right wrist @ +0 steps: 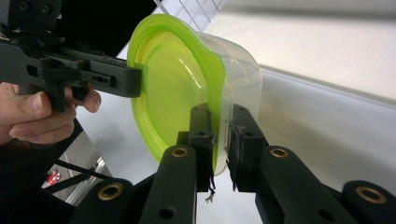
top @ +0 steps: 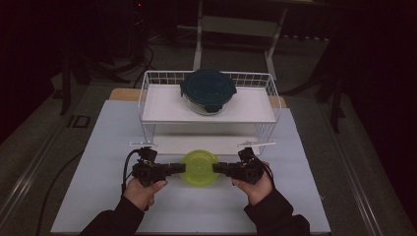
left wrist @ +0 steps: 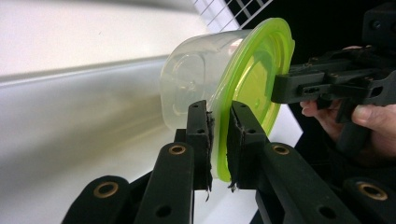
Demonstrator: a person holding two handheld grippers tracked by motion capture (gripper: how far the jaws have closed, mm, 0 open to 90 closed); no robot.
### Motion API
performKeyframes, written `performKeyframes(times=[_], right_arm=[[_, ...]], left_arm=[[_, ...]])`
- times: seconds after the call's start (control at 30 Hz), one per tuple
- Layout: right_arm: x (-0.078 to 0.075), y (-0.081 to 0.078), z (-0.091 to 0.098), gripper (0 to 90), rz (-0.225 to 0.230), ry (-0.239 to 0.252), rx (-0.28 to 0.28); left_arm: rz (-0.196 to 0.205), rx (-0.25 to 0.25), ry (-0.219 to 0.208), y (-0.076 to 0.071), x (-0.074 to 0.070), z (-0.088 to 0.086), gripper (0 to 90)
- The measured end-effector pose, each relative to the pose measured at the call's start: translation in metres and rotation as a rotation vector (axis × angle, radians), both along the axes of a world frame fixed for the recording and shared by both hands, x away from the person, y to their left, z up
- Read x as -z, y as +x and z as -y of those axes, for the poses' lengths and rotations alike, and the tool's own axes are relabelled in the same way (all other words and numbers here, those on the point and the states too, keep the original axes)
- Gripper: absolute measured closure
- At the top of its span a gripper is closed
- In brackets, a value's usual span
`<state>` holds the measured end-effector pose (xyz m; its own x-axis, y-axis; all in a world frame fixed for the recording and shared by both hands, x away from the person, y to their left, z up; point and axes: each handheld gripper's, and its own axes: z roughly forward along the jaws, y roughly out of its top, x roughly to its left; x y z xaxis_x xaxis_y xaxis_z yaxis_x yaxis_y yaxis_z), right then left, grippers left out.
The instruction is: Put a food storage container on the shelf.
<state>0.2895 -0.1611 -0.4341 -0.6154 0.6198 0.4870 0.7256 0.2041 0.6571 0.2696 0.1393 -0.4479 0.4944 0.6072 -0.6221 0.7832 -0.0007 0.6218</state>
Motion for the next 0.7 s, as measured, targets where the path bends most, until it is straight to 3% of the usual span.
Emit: performKeyframes(times=[0.43,0.7], right_arm=[[-0.036,0.0,0.005,81.1,0.055,0.03,0.016],[-0.066,0.004,0.005,81.1,0.1,0.047,0.019]], left_arm=[[0.052,0.011,-0.019,0.007,-0.04,0.002,79.5],[0.094,0.015,-0.02,0.013,-0.072,0.0,79.6]])
